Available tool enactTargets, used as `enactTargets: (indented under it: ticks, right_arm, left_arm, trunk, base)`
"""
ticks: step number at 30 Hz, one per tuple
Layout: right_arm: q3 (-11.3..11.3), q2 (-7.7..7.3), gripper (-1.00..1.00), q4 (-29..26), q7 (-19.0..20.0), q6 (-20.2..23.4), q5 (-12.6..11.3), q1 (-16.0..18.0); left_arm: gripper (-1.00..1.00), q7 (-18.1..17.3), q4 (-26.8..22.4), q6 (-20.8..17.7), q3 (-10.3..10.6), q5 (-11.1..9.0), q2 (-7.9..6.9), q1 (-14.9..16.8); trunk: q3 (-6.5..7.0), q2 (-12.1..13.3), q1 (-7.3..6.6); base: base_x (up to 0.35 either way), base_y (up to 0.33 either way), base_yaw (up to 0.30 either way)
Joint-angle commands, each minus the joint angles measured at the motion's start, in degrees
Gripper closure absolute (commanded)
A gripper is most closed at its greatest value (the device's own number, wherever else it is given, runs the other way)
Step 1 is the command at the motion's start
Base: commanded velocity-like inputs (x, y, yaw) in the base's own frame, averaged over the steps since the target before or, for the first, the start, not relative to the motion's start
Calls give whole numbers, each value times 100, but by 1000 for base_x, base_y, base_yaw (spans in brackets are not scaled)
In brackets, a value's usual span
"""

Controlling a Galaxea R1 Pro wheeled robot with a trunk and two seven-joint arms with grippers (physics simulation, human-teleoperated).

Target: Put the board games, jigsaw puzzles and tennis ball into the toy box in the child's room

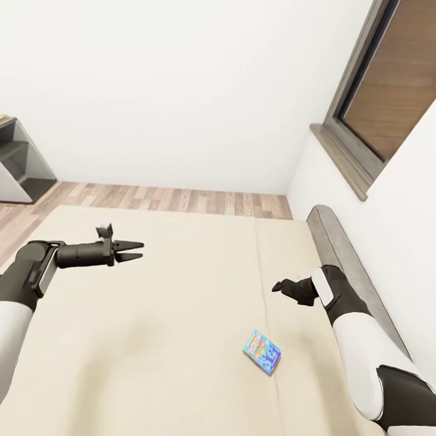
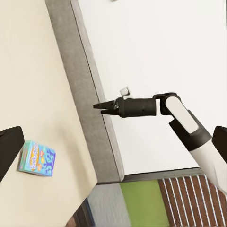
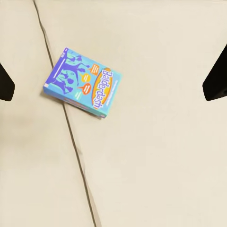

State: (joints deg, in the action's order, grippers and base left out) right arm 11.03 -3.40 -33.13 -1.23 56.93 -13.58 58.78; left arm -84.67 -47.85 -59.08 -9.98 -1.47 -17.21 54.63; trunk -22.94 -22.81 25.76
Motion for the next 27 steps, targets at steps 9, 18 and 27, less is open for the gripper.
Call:
enactTargets:
  ticks: [9,18,27]
  right_arm:
    - [25,10,-100,-8,-13,28,-22,2]
    - [25,21,-100,-9,-18,29,-23,2]
    - [30,20,-100,-9,-18,29,-19,2]
  left_arm:
    - [-100,-26,-705,-81,49,-2,90,4]
    - [-100,-345,-2191,-92,707,-3,42,4]
    - [-100,-533,-3151,-92,909,-13,-132,4]
  trunk:
    - [-94,-11,3]
    - [-178,-11,3]
    - [-262,-11,3]
  base:
    - [0,0,0]
    - [0,0,0]
    - [0,0,0]
